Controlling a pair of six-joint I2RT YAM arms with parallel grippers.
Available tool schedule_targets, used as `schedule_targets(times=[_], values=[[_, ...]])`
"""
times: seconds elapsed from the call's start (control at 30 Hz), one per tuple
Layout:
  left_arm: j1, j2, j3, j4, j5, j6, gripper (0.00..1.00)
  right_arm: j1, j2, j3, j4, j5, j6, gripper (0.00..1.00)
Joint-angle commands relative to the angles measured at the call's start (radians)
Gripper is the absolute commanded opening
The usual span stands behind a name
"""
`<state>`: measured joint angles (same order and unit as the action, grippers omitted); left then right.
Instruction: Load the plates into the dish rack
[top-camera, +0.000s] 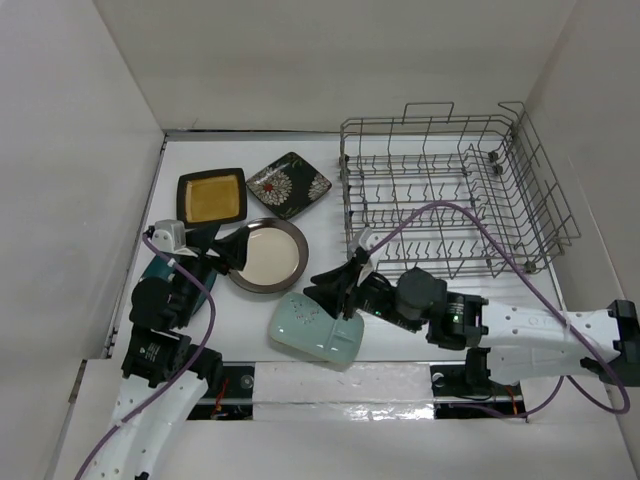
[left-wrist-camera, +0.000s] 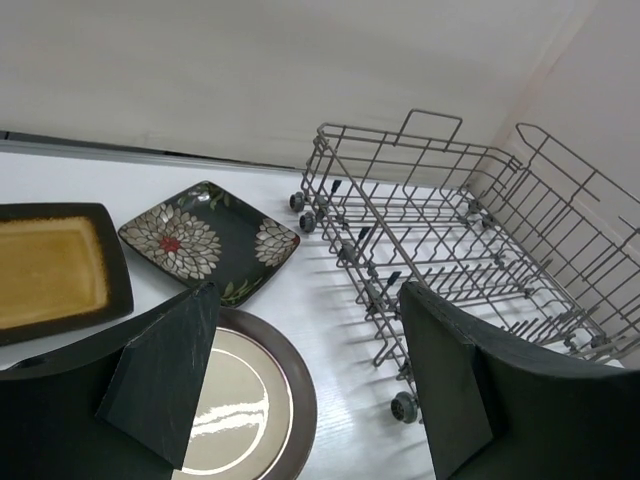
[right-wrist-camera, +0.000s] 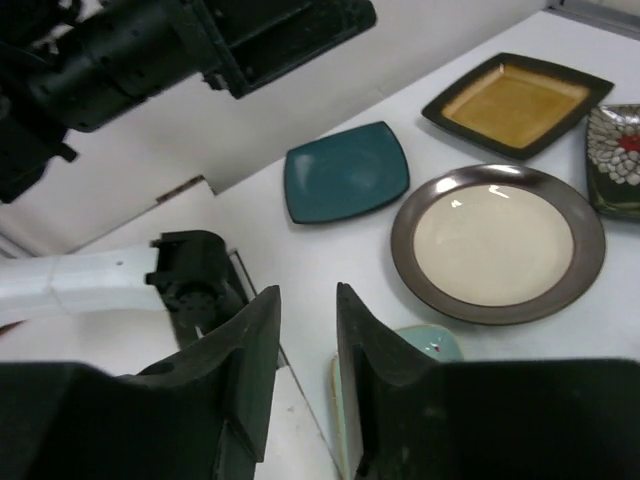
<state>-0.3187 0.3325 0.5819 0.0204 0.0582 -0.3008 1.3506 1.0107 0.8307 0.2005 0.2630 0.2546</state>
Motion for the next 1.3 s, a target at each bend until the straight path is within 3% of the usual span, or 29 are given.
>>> schedule_targets(times=[0.0, 0.1, 0.2, 0.23, 0.27, 0.3, 0.33, 0.43, 0.47, 0.53, 0.67, 0.8, 0.9, 0.93, 1.03, 1.13, 1.17, 1.27], values=[[0.004, -0.033, -0.007, 0.072, -0.009, 0.02, 0.7, 0.021, 0.063, 0.077, -0.052, 0.079, 0.052, 0.39], [0.004, -0.047, -0.007, 0.067, -0.012, 0.025, 0.68, 0.021, 0.126, 0.111, -0.055, 0.067, 0.072, 0.51], [0.004, -0.053, -0.001, 0.059, -0.006, 0.022, 0.65, 0.021, 0.189, 0.174, -0.09, 0.038, 0.074, 0.52], [0.004, -0.067, 0.001, 0.058, -0.006, 0.022, 0.63, 0.021, 0.23, 0.188, -0.092, 0.03, 0.074, 0.47], [0.004, -0.078, -0.001, 0.056, -0.008, 0.02, 0.59, 0.021, 0.252, 0.2, -0.092, 0.028, 0.074, 0.16], [0.004, -0.088, -0.001, 0.056, -0.011, 0.017, 0.56, 0.021, 0.271, 0.224, -0.09, 0.038, 0.077, 0.03], [0.004, -0.117, -0.002, 0.055, -0.023, 0.017, 0.52, 0.021, 0.316, 0.237, -0.09, 0.047, 0.081, 0.0], [0.004, -0.179, -0.01, 0.047, -0.098, 0.005, 0.28, -0.013, 0.397, 0.318, -0.108, 0.038, 0.132, 0.0], [0.004, -0.193, -0.01, 0.036, -0.116, 0.002, 0.13, -0.013, 0.455, 0.34, -0.107, 0.027, 0.149, 0.0], [0.004, -0.216, -0.005, 0.021, -0.19, -0.004, 0.0, -0.037, 0.517, 0.407, -0.092, 0.004, 0.149, 0.0], [0.004, -0.254, 0.004, -0.019, -0.314, -0.021, 0.0, -0.059, 0.679, 0.54, -0.09, -0.06, 0.17, 0.0], [0.004, -0.257, 0.001, -0.016, -0.337, -0.024, 0.0, -0.094, 0.868, 0.659, -0.121, -0.068, 0.241, 0.0], [0.004, -0.242, 0.003, -0.011, -0.328, -0.018, 0.0, -0.155, 0.917, 0.689, -0.136, -0.045, 0.279, 0.01], [0.004, -0.234, 0.004, -0.013, -0.324, -0.015, 0.0, -0.175, 0.928, 0.685, -0.135, -0.041, 0.288, 0.02], [0.004, -0.225, 0.006, -0.005, -0.302, -0.011, 0.0, -0.241, 0.922, 0.654, -0.162, 0.027, 0.296, 0.18], [0.004, -0.22, 0.006, 0.001, -0.282, -0.008, 0.0, -0.263, 0.888, 0.592, -0.197, 0.143, 0.291, 0.43], [0.004, -0.217, 0.006, 0.004, -0.275, -0.004, 0.0, -0.263, 0.87, 0.575, -0.203, 0.163, 0.298, 0.56], [0.004, -0.217, 0.006, 0.007, -0.256, -0.001, 0.0, -0.274, 0.858, 0.518, -0.28, 0.231, 0.357, 0.65]])
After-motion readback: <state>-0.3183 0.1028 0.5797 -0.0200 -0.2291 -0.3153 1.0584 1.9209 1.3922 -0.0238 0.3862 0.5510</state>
